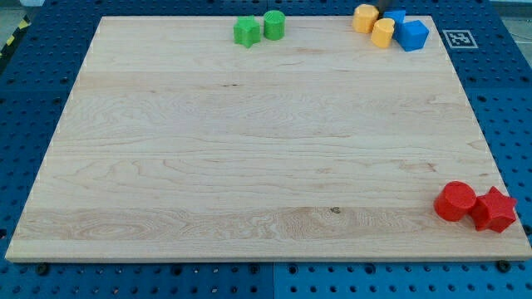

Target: Push the yellow hexagon into the green star

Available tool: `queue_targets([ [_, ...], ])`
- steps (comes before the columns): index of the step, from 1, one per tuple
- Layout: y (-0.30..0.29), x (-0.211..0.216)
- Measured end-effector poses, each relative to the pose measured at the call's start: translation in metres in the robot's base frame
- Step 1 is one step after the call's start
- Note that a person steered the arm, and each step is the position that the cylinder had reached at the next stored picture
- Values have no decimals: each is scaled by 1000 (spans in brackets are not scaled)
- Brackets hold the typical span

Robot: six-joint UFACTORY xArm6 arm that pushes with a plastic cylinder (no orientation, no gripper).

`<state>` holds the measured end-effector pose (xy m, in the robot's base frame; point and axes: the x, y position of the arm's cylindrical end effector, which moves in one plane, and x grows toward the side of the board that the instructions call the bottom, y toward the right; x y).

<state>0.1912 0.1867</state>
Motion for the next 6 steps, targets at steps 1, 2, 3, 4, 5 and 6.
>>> queue_targets([
  [1, -12, 12],
  [2, -12, 12],
  [3, -22, 0],
  [4, -59, 2],
  [5, -71, 12],
  [6, -70, 14],
])
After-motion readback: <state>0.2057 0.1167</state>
